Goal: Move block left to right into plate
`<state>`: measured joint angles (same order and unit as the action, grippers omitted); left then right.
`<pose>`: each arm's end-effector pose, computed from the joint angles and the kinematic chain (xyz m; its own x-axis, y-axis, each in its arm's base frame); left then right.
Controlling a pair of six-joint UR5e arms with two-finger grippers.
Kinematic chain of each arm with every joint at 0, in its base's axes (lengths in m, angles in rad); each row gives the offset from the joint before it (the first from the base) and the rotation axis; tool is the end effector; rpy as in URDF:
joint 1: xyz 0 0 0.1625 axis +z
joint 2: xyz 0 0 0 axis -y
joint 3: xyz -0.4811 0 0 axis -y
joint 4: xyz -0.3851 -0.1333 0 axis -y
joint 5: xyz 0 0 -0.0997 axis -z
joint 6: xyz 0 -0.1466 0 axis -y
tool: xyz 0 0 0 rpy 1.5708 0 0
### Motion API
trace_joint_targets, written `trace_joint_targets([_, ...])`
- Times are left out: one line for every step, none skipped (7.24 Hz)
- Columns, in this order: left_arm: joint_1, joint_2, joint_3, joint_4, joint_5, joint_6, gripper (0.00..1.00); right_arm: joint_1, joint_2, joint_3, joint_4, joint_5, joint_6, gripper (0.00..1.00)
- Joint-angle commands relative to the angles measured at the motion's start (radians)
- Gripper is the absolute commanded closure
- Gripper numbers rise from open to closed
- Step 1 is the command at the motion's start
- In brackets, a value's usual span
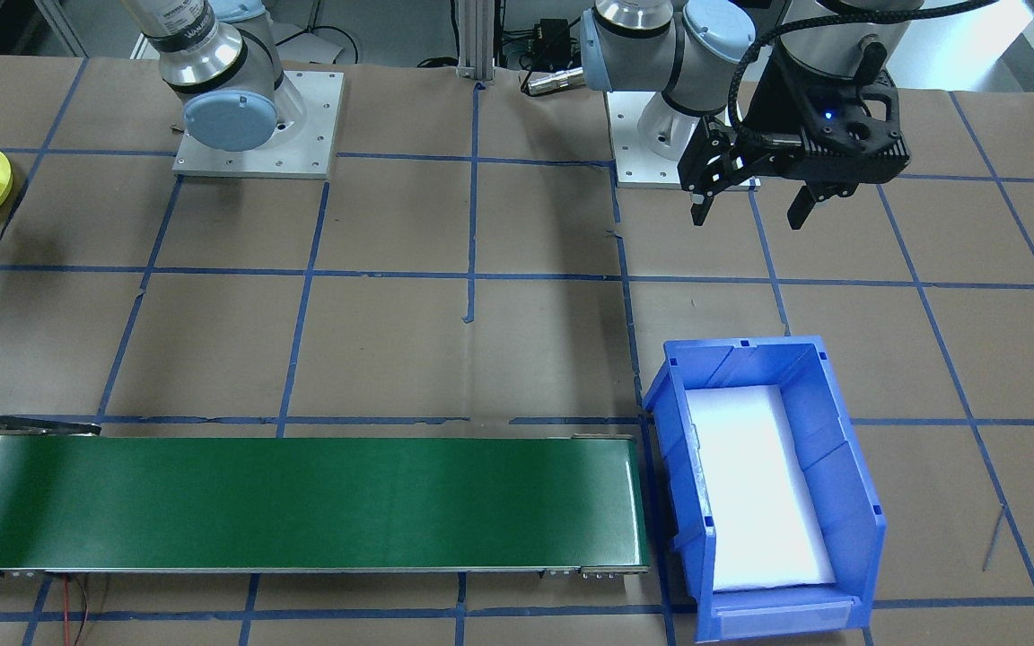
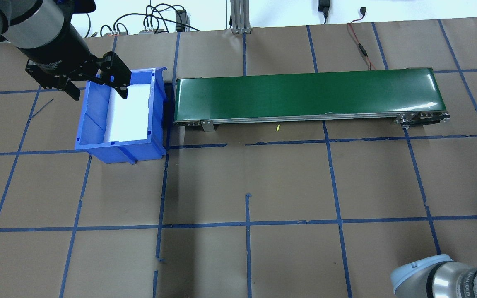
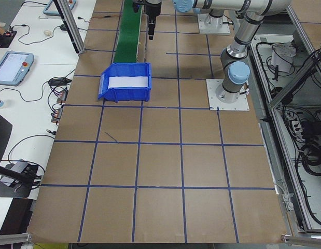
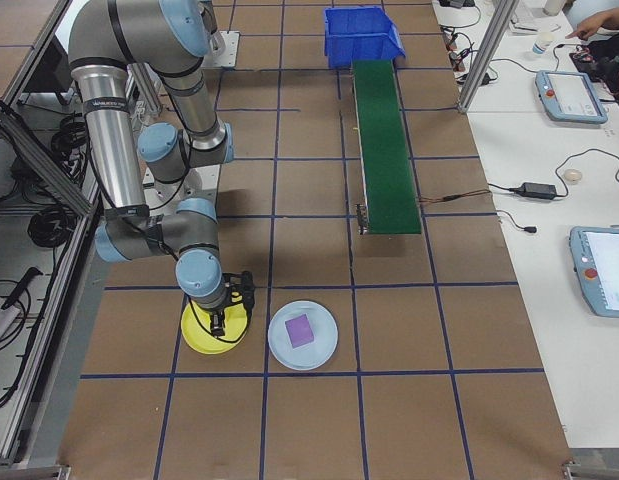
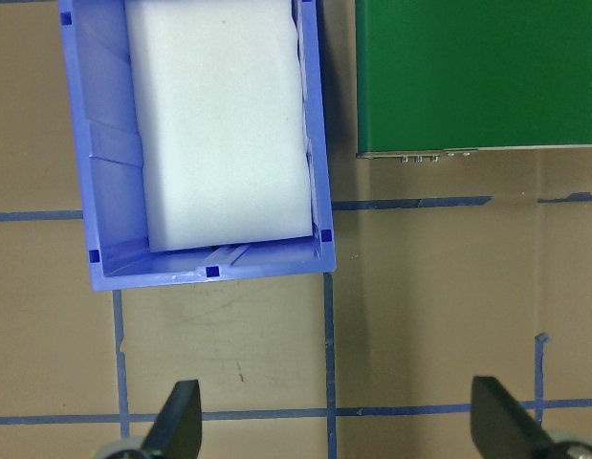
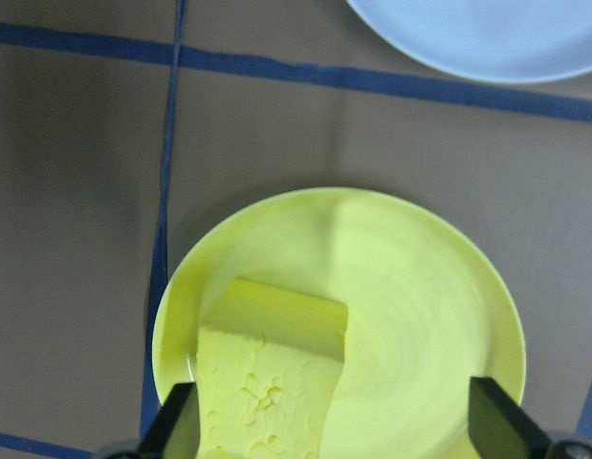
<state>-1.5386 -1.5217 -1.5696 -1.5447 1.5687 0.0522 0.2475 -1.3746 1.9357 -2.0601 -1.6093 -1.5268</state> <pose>-0.1184 -0.4757 0.5238 -0.9998 0.0200 -0.0019 0.0201 0.9969 -0.0763 -0.4620 -0.2484 0.2762 -0.9770 -0.2015 -0.0700 -0.2047 0.9779 0.0415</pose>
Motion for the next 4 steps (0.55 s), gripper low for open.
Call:
trace_joint_targets([0.000, 0.000, -0.001, 0.000, 0.001, 0.000, 0.00, 0.294, -0.007, -0.100, 0.006, 0.023, 0.010, 0.00])
trace_joint_targets([0.000, 0.000, -0.003, 0.000, -0.001, 0.000, 0.00, 0.455, -0.012, -0.119, 0.009, 0.061, 0.069, 0.00])
trace_joint_targets([0.000, 0.000, -0.003, 0.000, 0.001, 0.002, 0.00, 0.586, -0.014, -0.116, 0.029, 0.103, 0.197, 0.00])
trace_joint_targets([0.001, -0.001, -0.001, 0.002, -0.002, -0.002, 0.00, 0.713, -0.015, -0.119, 0.037, 0.114, 0.335, 0.00])
